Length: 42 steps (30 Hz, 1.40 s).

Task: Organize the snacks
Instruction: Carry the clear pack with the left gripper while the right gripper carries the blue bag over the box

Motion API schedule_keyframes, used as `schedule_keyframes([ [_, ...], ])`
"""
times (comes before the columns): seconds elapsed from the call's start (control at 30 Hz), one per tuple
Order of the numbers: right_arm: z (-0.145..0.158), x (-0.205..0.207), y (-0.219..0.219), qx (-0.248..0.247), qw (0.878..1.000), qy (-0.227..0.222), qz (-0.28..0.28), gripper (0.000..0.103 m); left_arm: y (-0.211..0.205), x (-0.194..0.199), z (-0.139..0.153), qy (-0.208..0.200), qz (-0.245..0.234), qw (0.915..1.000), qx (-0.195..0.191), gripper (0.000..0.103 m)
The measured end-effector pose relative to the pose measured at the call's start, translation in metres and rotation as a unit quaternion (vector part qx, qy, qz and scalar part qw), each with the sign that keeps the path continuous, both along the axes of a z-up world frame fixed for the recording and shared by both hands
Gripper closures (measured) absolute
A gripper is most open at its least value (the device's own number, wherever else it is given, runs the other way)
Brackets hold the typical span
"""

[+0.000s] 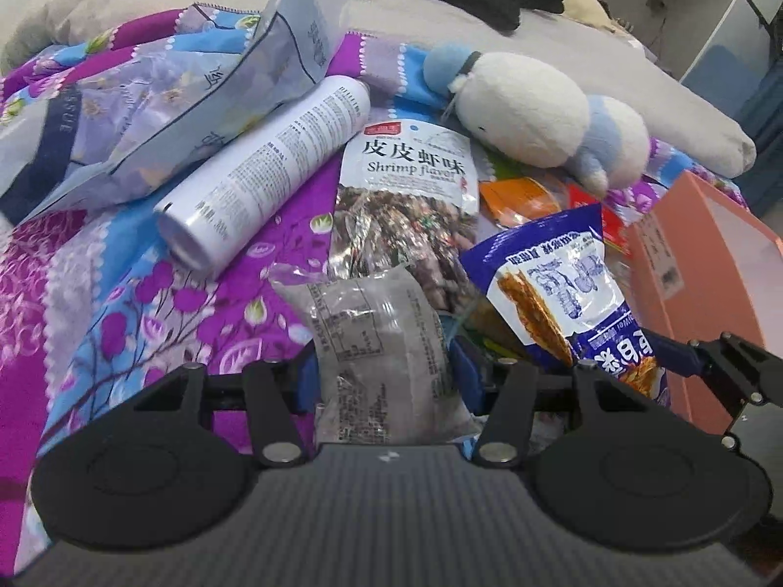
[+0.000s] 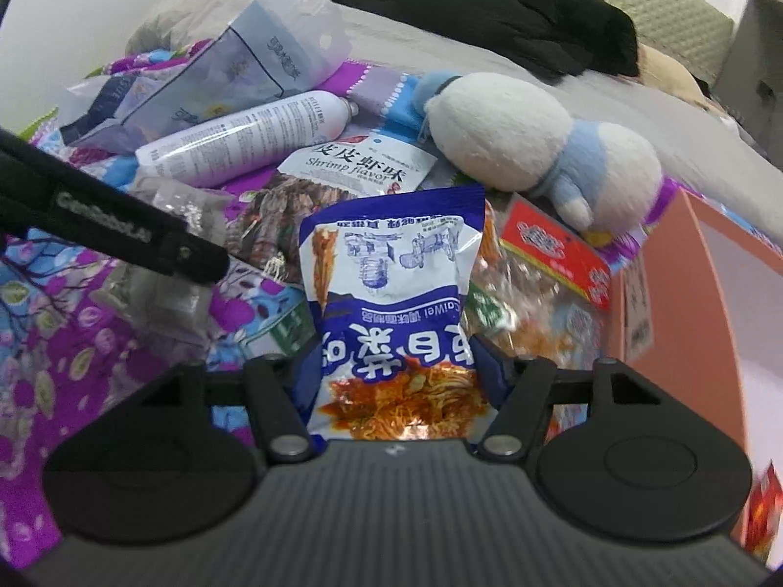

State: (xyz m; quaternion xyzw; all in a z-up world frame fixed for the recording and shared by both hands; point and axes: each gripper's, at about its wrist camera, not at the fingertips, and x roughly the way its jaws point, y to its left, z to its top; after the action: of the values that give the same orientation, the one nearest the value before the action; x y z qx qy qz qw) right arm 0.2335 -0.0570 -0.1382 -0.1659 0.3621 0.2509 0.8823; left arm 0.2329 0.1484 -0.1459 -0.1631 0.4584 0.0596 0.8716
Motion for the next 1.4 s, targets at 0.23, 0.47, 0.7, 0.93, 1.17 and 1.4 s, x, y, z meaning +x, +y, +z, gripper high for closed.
schedule_keyframes([
  [0.23,0.016,-0.038,-0.026,0.027,0.999,0.009,-0.034,0.038,-0.015,-0.041,0.018,-0.003,-0.008,0.9999,-0.010,0.044],
  [0.47,0.026,-0.079,-0.048,0.048,0.997,0.009,-0.056,0.038,-0.034,-0.080,0.021,0.011,-0.015,0.9996,-0.022,0.044],
  [0.7,0.036,-0.109,-0.069,0.068,0.995,0.005,-0.075,0.038,-0.048,-0.109,0.029,0.015,-0.018,0.9995,-0.019,0.044],
  [0.93,0.046,-0.123,-0.081,0.086,0.993,0.000,-0.081,0.038,-0.060,-0.120,0.046,0.004,-0.021,0.9997,-0.015,0.044],
  [1.17,0.062,-0.128,-0.091,0.104,0.991,-0.010,-0.084,0.038,-0.069,-0.117,0.069,-0.013,-0.027,0.9994,-0.016,0.044],
  [1.4,0.083,-0.128,-0.104,0.122,0.988,-0.025,-0.095,0.039,-0.082,-0.111,0.097,-0.038,-0.042,0.9984,-0.005,0.044],
])
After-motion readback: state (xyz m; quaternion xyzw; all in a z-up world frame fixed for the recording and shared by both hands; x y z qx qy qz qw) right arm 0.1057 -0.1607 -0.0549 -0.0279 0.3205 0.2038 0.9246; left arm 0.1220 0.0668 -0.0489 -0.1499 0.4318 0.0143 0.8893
